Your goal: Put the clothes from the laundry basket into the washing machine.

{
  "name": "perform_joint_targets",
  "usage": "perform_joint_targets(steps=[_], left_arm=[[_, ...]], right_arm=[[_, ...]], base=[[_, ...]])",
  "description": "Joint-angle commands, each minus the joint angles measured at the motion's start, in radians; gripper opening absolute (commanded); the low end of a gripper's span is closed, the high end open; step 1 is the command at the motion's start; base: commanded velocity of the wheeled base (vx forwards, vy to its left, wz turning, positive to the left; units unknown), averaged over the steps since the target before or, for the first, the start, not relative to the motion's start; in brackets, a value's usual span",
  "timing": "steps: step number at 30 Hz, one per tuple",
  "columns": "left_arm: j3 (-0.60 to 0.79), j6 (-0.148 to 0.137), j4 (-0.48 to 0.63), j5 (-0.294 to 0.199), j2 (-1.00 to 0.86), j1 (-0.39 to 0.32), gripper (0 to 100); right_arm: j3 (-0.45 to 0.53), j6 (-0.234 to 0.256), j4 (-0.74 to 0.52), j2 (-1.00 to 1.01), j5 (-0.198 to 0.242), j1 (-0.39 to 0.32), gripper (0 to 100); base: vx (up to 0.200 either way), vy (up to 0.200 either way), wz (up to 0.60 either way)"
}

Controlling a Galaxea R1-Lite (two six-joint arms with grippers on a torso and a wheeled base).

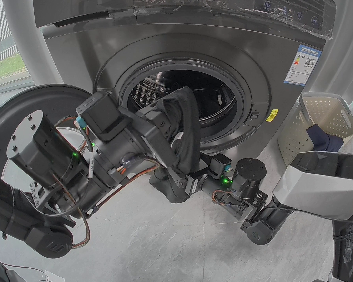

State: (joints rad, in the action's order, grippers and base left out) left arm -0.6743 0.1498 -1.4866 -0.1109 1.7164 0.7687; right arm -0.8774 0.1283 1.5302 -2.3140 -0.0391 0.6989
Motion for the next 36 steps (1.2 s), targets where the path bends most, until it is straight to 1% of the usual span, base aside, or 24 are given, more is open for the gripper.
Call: perform_joint_targets(steps=[1,7,8,12,13,14,15,16,17,18,20,24,25,28,30,32,36], left_arm=[[-0.001,0.001,0.002,0.000,-0.015,0.000,0],[0.005,0.001,0.005,0.002,-0.027,-0.009,0],[0.010,0.001,0.006,0.003,-0.029,-0.012,0],[0.035,-0.001,0.012,0.010,-0.029,-0.037,0],[0.070,-0.006,0.017,0.010,-0.029,-0.078,0],[0.093,-0.015,0.017,0.010,-0.027,-0.105,0],[0.097,-0.016,0.017,0.008,-0.027,-0.112,0],[0.133,-0.027,0.017,0.008,-0.017,-0.158,0],[0.139,-0.029,0.017,0.008,-0.015,-0.164,0],[0.176,-0.030,0.016,0.002,-0.009,-0.195,0],[0.220,-0.033,0.006,0.000,0.012,-0.220,0],[0.286,-0.038,-0.003,-0.001,0.069,-0.233,0],[0.312,-0.038,-0.008,-0.001,0.109,-0.236,0],[0.335,-0.038,-0.037,-0.001,0.173,-0.236,0],[0.341,-0.049,-0.066,0.000,0.238,-0.236,0],[0.340,-0.068,-0.066,0.000,0.281,-0.236,0],[0.338,-0.073,-0.066,0.000,0.313,-0.235,0]], right_arm=[[-0.037,-0.001,-0.001,-0.045,0.001,-0.007,100],[-0.063,0.001,0.005,-0.062,-0.001,-0.012,100],[-0.063,0.001,0.007,-0.054,-0.001,-0.015,0],[-0.061,0.002,0.008,-0.033,0.001,-0.024,0],[-0.054,0.004,0.010,0.002,0.001,-0.032,0],[-0.049,0.004,0.010,0.019,0.001,-0.038,0],[-0.048,0.004,0.010,0.024,0.001,-0.039,0],[-0.037,0.004,0.010,0.059,0.001,-0.047,0],[-0.034,0.004,0.008,0.064,0.001,-0.047,0],[-0.017,0.004,0.008,0.096,-0.001,-0.049,0],[0.003,0.004,0.007,0.128,-0.001,-0.049,0],[0.028,0.002,0.007,0.163,-0.001,-0.044,0],[0.034,0.002,0.007,0.180,-0.001,-0.038,0],[0.035,0.002,0.004,0.206,-0.002,-0.035,0],[0.035,0.002,0.002,0.226,-0.002,-0.033,0],[0.035,0.002,0.001,0.242,-0.002,-0.032,0],[0.037,0.002,0.002,0.246,-0.002,-0.032,0]], base=[[0.000,0.000,0.00],[0.000,0.000,0.00],[0.000,0.000,0.00],[0.000,0.000,0.00],[0.000,0.000,0.00],[0.000,0.000,0.00],[0.000,0.000,0.00],[0.000,0.000,0.00],[0.000,0.000,0.00],[0.000,0.000,0.00],[0.000,0.000,0.00],[0.000,0.000,0.00],[0.000,0.000,0.00],[0.000,0.000,0.00],[0.000,0.000,0.00],[0.000,0.000,0.00],[0.000,0.000,0.00]])
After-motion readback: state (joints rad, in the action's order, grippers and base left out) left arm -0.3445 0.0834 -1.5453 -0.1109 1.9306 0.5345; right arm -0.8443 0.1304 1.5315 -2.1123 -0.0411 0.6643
